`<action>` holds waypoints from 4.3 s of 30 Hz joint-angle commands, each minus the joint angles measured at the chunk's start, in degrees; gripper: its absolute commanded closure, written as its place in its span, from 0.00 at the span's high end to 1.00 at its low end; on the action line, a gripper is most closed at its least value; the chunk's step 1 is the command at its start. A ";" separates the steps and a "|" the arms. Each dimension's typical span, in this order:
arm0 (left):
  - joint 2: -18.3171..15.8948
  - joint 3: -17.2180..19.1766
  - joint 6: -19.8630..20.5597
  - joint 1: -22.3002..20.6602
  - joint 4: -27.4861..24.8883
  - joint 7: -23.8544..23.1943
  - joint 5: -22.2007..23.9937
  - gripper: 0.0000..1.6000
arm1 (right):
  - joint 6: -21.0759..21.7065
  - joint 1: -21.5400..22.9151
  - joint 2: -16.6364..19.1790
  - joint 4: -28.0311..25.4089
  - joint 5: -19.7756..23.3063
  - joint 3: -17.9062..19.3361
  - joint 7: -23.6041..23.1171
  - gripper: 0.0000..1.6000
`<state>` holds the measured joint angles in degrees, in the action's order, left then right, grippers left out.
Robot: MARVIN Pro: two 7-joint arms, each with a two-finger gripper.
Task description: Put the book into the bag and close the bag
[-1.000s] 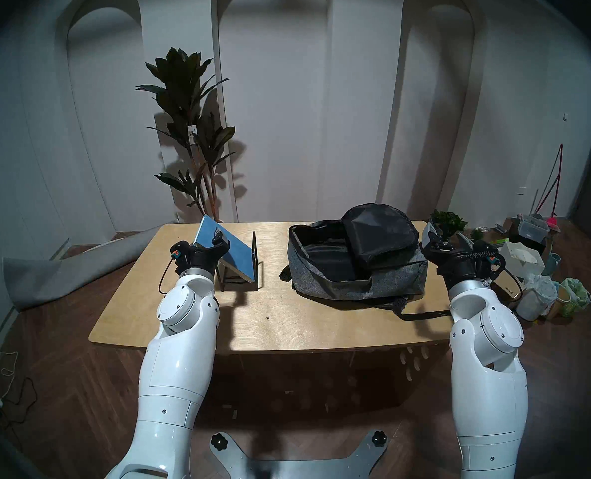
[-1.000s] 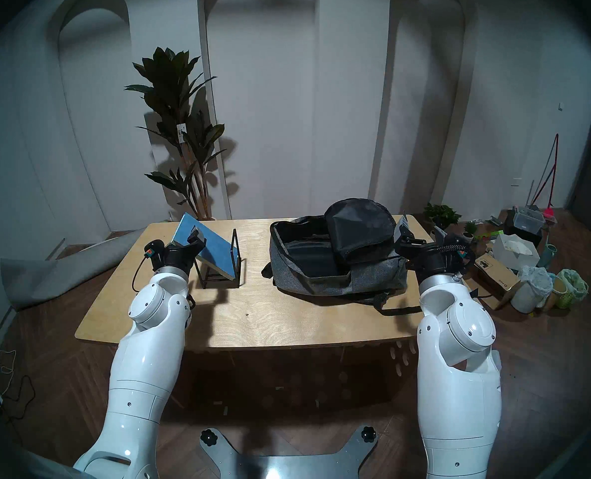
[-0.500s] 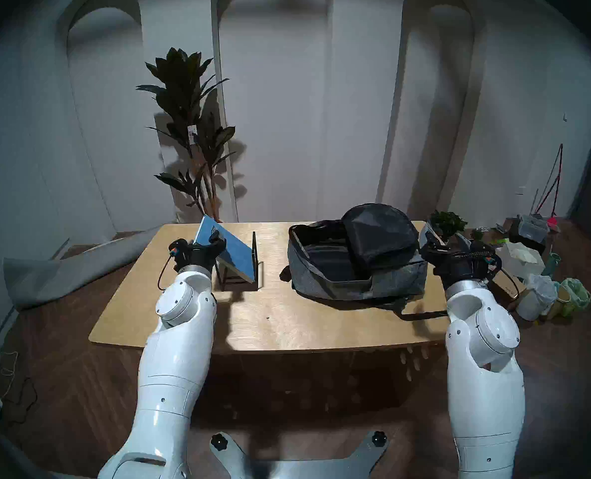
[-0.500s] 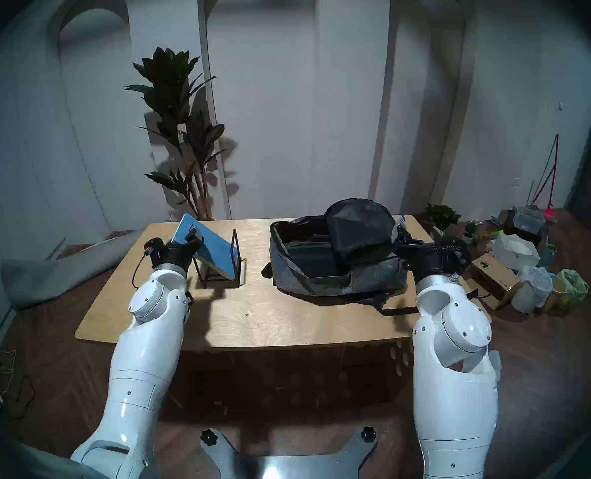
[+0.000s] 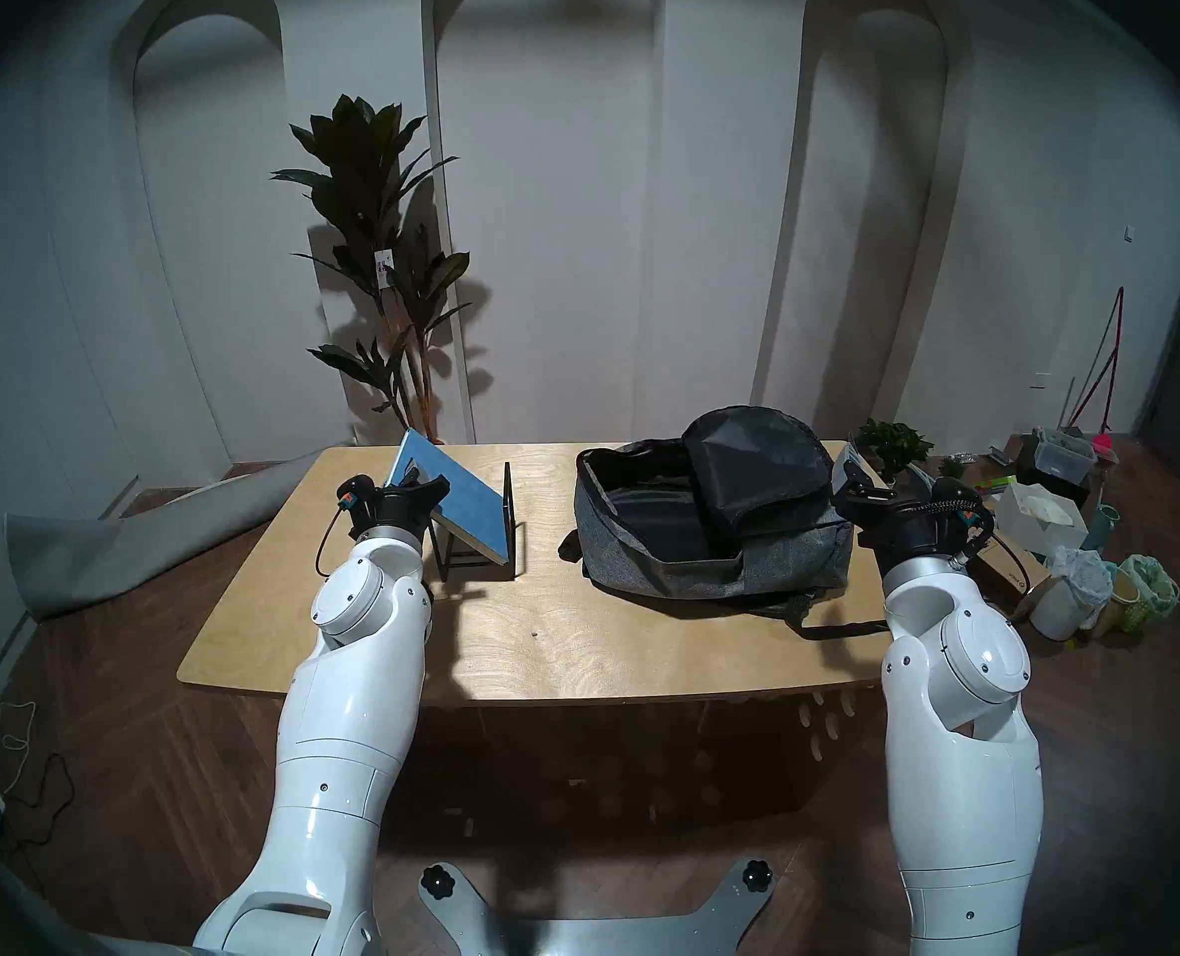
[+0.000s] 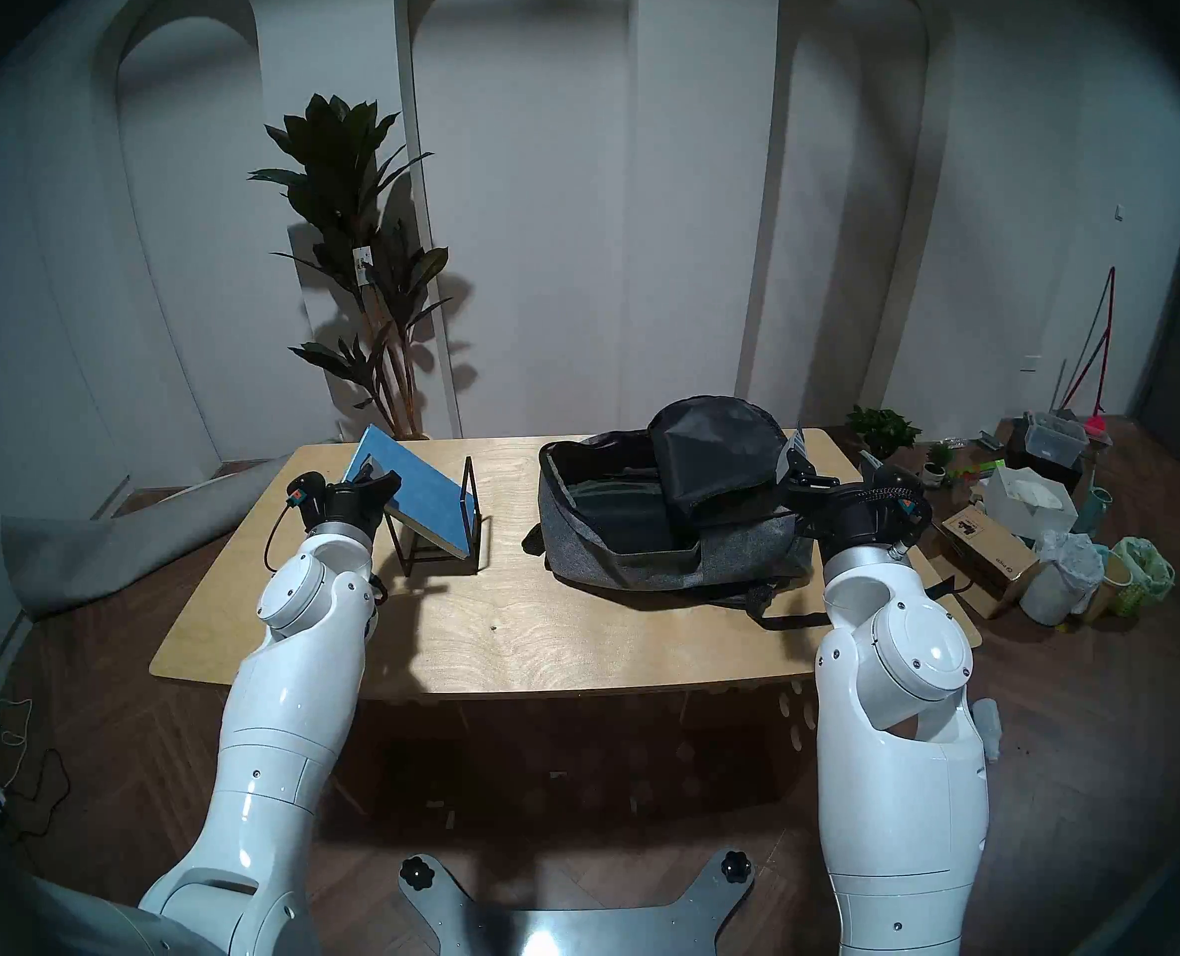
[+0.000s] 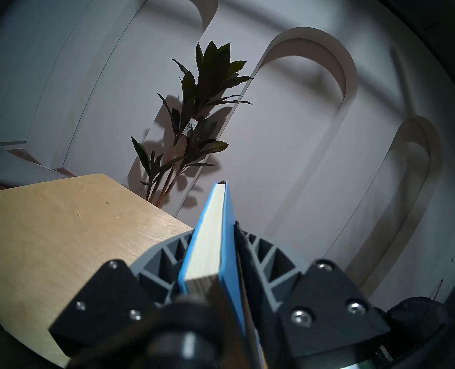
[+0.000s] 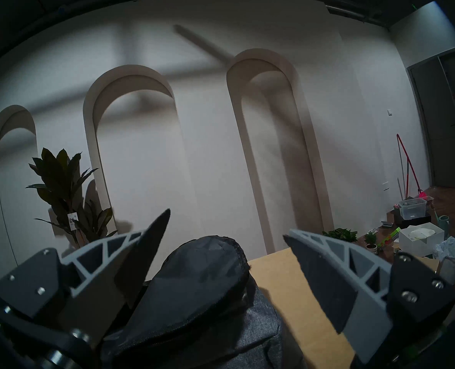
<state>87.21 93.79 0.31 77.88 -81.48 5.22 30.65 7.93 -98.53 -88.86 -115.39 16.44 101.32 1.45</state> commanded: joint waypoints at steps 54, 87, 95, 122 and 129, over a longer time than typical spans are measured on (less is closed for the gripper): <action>4.89 3.85 4.70 -0.13 -24.79 2.59 11.45 0.00 | -1.45 1.50 0.07 0.72 0.67 0.93 -0.70 1.00; 7.74 -2.60 8.60 -10.53 -16.74 7.74 11.83 0.00 | 11.73 15.46 16.00 14.10 3.42 16.56 -8.71 1.00; 10.61 -4.70 6.20 -7.41 -20.58 10.81 11.45 0.00 | 12.08 17.01 20.40 17.14 3.45 18.21 -12.17 1.00; 14.85 -18.39 -11.24 -12.43 -5.68 19.82 2.71 0.00 | 8.32 16.68 24.16 21.70 3.57 20.02 -19.22 1.00; 15.52 -20.56 -13.51 -13.20 -1.97 20.75 3.85 0.00 | 6.80 17.99 25.04 23.90 3.12 19.50 -20.07 1.00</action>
<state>101.03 75.38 -9.83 68.60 -84.75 26.26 34.44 16.91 -82.42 -65.73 -92.13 20.14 121.06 -17.84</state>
